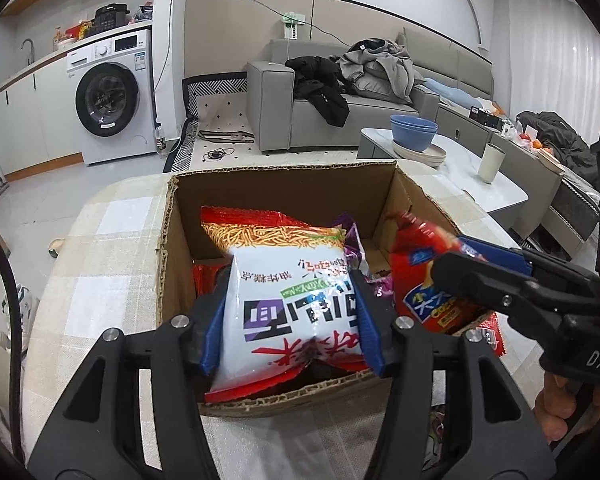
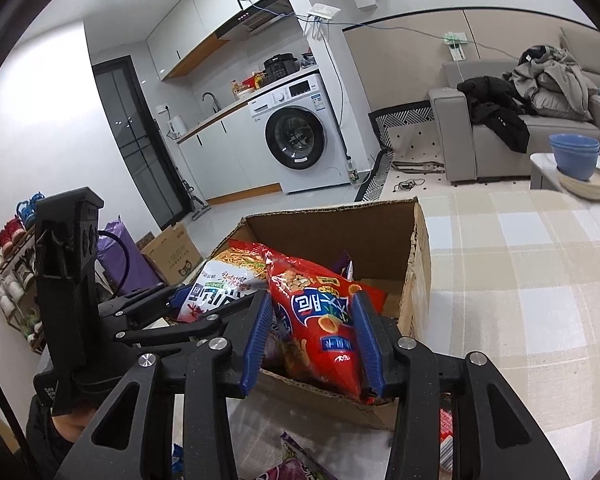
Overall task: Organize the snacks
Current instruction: 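Open both grippers to release the noodle bag and chip bag into the box, then move both open tools back toward the remaining snacks on the table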
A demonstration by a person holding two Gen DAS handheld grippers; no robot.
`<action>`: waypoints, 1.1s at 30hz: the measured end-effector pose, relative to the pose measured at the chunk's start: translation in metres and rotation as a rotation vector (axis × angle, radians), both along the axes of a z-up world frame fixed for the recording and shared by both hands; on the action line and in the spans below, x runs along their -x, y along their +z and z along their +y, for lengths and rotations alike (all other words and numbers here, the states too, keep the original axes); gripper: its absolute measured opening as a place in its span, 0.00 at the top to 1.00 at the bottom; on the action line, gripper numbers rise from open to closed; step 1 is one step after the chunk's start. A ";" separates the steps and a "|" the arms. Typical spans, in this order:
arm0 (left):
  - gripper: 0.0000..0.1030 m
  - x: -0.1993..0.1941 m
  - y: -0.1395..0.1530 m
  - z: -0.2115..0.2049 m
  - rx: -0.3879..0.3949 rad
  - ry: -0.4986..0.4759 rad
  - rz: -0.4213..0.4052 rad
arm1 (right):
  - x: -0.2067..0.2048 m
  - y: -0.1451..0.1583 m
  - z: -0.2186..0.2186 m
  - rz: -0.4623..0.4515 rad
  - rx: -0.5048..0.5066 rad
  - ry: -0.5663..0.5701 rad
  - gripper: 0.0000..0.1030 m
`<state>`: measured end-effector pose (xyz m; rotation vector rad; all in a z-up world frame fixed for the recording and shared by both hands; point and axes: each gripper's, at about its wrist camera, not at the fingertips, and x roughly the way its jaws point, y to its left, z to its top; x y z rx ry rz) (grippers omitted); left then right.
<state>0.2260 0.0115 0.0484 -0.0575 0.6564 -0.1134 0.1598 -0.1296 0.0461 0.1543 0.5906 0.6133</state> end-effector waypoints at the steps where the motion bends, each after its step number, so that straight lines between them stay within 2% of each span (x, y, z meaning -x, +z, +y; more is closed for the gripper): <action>1: 0.49 0.001 0.001 0.003 0.006 0.001 0.006 | 0.003 0.002 -0.002 -0.013 0.002 -0.005 0.48; 4: 0.39 0.011 0.005 0.008 0.012 0.000 0.016 | 0.008 0.008 -0.008 -0.040 0.000 -0.023 0.31; 6: 0.27 0.021 0.009 0.011 -0.009 0.016 0.005 | 0.013 0.012 -0.014 -0.058 0.002 -0.043 0.15; 7: 0.23 0.026 0.011 0.012 -0.022 0.030 -0.006 | 0.015 0.014 -0.019 -0.065 0.002 -0.056 0.13; 9: 0.21 0.035 0.015 0.017 -0.001 0.022 -0.022 | 0.018 0.016 -0.023 -0.065 0.005 -0.057 0.06; 13: 0.17 0.051 0.019 0.027 0.052 0.024 -0.012 | 0.024 0.014 -0.030 -0.047 0.015 -0.041 0.02; 16: 0.17 0.065 0.018 0.032 0.055 0.029 -0.006 | 0.029 0.011 -0.036 -0.036 0.021 -0.045 0.01; 19: 0.10 0.081 0.015 0.035 0.061 0.033 -0.005 | 0.033 0.007 -0.040 -0.024 0.032 -0.034 0.01; 21: 0.01 0.094 0.014 0.038 0.061 0.040 -0.012 | 0.038 0.005 -0.042 -0.023 0.052 -0.032 0.01; 24: 0.01 0.115 0.013 0.039 0.052 0.048 -0.038 | 0.043 0.003 -0.044 -0.020 0.061 -0.021 0.01; 33: 0.01 0.152 0.007 0.042 0.038 0.051 0.003 | 0.053 -0.002 -0.060 0.012 0.071 -0.018 0.01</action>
